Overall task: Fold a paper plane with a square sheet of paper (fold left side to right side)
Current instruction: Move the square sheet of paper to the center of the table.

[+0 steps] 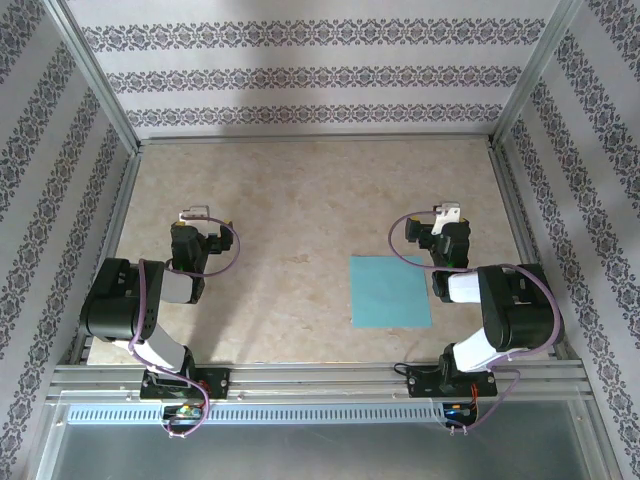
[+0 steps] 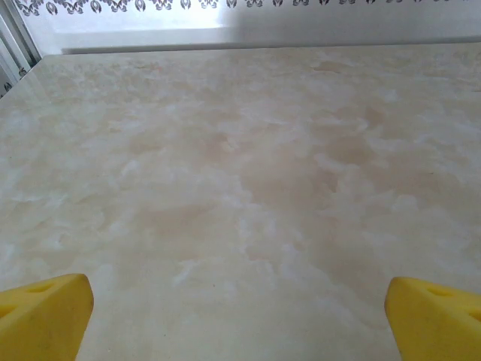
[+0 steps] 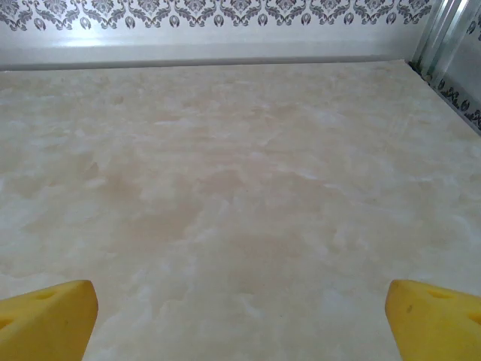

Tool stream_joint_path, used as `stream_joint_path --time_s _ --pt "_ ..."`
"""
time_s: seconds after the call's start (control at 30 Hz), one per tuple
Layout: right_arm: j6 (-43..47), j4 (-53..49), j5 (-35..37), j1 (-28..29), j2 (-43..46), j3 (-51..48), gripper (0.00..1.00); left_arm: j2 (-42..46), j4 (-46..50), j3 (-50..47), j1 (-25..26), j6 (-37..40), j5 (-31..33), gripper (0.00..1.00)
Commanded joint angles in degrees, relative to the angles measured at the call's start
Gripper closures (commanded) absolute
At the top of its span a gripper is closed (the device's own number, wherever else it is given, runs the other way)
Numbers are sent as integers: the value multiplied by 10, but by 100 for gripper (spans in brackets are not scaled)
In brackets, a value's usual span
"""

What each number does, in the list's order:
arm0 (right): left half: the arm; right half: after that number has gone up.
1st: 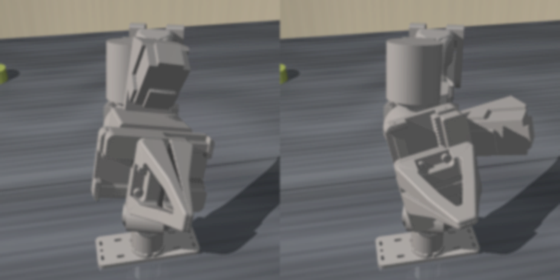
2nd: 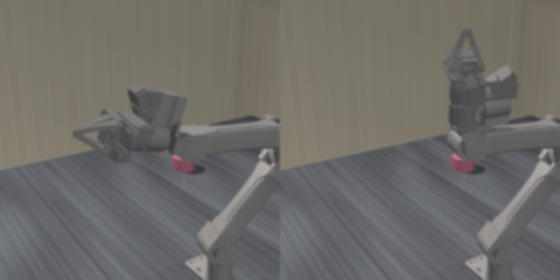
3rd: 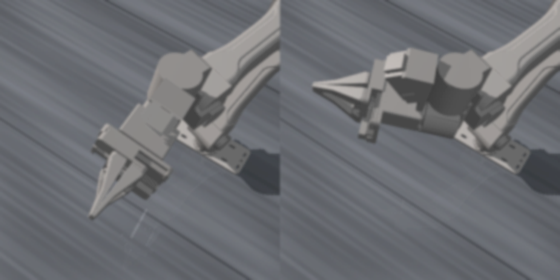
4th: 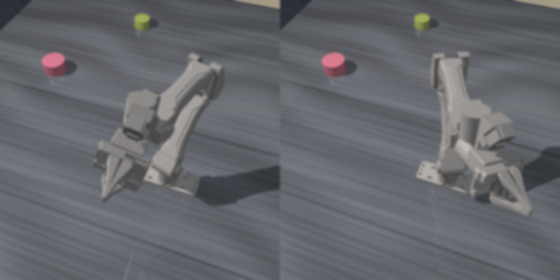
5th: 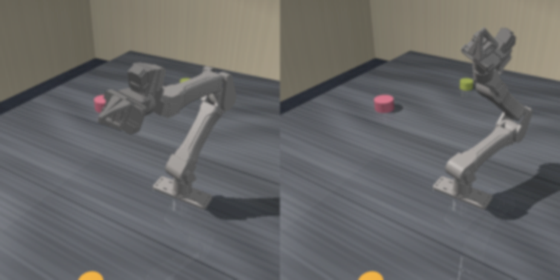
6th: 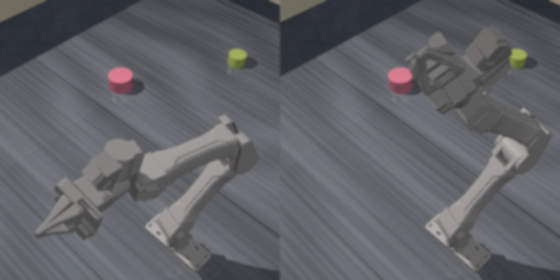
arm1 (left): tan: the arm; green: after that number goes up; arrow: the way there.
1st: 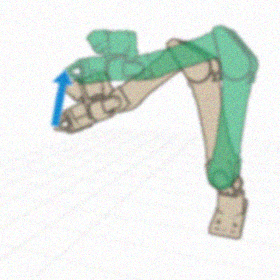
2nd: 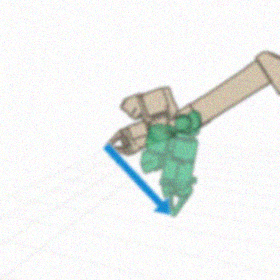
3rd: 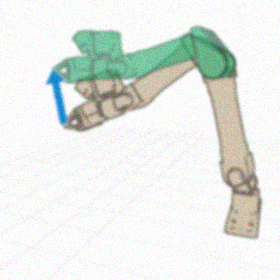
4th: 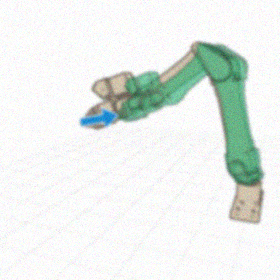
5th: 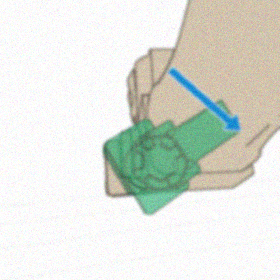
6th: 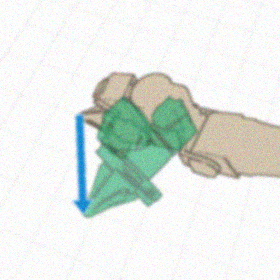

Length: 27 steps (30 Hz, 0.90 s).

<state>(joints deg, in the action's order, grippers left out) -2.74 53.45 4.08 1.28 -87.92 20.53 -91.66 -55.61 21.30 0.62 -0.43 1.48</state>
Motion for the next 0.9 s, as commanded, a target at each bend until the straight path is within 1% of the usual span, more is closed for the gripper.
stream_joint_path --time_s 0.0,0.23,0.37,0.8,0.87 --pt "5 19 9 2 2 6 2 4 11 8 -6 4 -9 0" --pt "6 19 9 1 2 6 2 4 11 8 -6 3 -10 0" --pt "5 19 9 1 2 6 2 4 7 6 -6 -1 4 0" --pt "1 17 -3 -4 2 6 2 3 8 6 -6 -1 5 0" --pt "2 10 -14 -6 6 11 2 4 6 5 -6 -2 5 0"
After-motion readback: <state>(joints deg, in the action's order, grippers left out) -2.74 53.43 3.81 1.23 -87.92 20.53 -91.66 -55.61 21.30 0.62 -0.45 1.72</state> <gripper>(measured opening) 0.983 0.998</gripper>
